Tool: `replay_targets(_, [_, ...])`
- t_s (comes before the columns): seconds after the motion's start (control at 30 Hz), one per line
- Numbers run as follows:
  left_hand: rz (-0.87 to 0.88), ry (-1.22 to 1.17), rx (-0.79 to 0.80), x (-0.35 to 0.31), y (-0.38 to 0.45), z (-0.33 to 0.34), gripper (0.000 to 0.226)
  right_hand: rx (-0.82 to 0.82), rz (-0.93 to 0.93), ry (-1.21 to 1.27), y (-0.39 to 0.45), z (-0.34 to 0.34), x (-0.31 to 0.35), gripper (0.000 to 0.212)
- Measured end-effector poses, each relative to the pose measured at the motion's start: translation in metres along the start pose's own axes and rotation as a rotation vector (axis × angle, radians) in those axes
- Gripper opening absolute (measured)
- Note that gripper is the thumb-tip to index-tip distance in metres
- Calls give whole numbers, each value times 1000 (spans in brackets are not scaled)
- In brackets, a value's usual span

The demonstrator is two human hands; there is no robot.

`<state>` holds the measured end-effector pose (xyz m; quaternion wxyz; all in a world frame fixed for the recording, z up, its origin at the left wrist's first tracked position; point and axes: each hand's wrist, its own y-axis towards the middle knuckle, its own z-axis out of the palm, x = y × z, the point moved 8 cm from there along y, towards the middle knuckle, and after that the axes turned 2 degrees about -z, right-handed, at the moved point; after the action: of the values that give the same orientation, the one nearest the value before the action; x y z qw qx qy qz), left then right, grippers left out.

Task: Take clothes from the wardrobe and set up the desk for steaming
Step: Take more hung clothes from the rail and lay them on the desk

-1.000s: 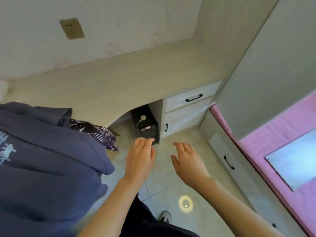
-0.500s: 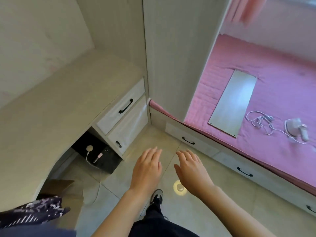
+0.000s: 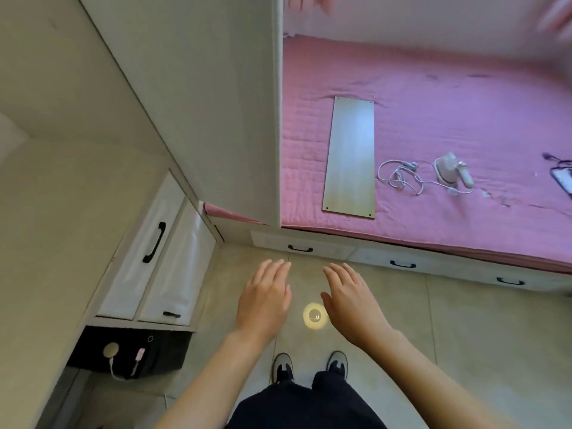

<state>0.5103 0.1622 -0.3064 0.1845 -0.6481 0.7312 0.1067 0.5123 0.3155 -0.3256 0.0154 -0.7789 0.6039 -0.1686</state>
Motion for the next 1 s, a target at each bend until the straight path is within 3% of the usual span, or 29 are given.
replay_targets(0.4, [109,64,-70,-59,116,14,43,-45,4,-66,77,-32,-90,56])
replay_targets(0.73, [-61,74,-116,-125,221,23,44,-162,-204,-41,169,-118,-174,46])
replay_targets(0.87, [-124,69,-161,-141,254,18,41,-151,-296,-71,206,-137,-196,36])
replay_targets(1.0, [-178,82,-178,-146,281,13,42,-121,-355,-117,239,-148,-206,40])
